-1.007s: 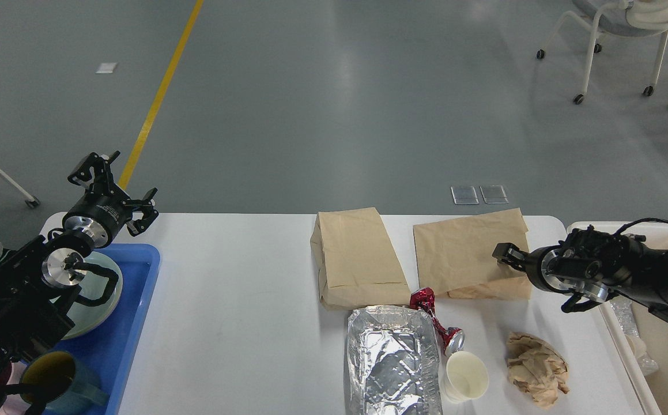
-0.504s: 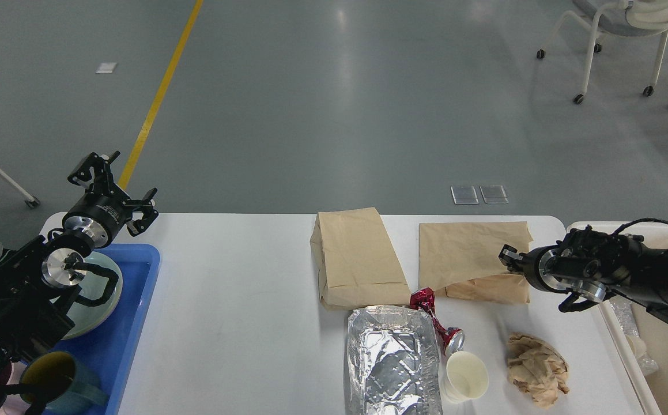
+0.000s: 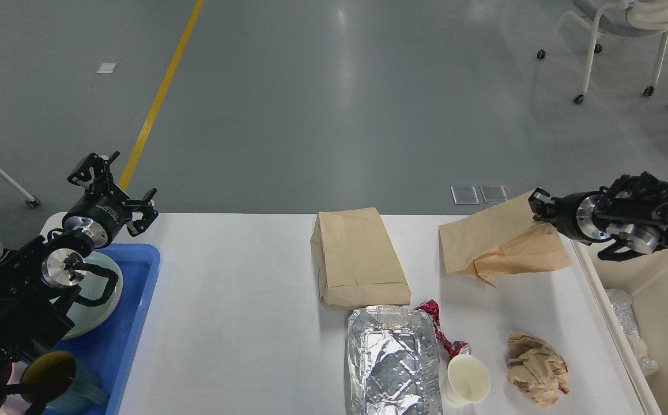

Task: Tidy desktop
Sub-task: 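Lift the brown paper bag and drop it into the white bin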

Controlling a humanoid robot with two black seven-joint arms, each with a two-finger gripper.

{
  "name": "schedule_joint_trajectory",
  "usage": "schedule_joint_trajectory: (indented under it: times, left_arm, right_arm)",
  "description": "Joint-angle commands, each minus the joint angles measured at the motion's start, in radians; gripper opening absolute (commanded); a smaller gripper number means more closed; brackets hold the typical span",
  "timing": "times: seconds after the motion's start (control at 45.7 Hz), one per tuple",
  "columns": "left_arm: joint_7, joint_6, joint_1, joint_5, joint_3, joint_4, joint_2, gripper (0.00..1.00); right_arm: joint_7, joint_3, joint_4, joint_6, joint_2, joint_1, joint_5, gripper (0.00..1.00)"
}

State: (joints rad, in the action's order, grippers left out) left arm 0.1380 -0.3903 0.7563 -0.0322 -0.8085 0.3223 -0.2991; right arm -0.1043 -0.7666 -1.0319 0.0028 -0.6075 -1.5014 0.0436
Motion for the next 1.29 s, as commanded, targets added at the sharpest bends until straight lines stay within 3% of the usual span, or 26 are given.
schedule_joint_trajectory:
  times: [0.0,0.131,0.35,0.46,0.679,0.92,1.095,1.27]
  left_arm:
    - [0.000,-0.001,0.000,0.000,0.000,0.000,0.000,0.97]
    - [0.000,-0.001,0.000,0.000,0.000,0.001,0.000,0.97]
    - [0.000,0.001,0.000,0.000,0.000,0.001,0.000,0.97]
    - [0.000,0.001,0.000,0.000,0.000,0.001,0.000,0.97]
    - [0.000,0.001,0.000,0.000,0.000,0.000,0.000,0.97]
    - [0.000,-0.001,0.000,0.000,0.000,0.000,0.000,0.97]
    - [0.000,-0.001,0.000,0.000,0.000,0.000,0.000,0.97]
    - [0.000,-0.001,0.000,0.000,0.000,0.000,0.000,0.97]
  right_arm:
    - [-0.002,-0.011,-0.082,0.008,-0.081,-0.097,0.001,0.00]
    - [-0.002,-0.011,-0.158,0.084,-0.185,-0.232,0.002,0.00]
    - [-0.002,-0.002,-0.175,0.367,-0.311,-0.473,0.002,0.00]
    - [-0.002,0.001,-0.174,0.419,-0.340,-0.542,0.002,0.00]
    - [-0.002,-0.017,-0.146,0.399,-0.342,-0.513,0.005,0.00]
    - [0.000,-0.010,0.047,0.347,-0.363,-0.292,0.012,0.00]
    - [0.000,0.007,0.231,0.204,-0.363,-0.062,0.007,0.00]
    - [0.002,0.012,0.317,0.062,-0.348,0.134,0.001,0.00]
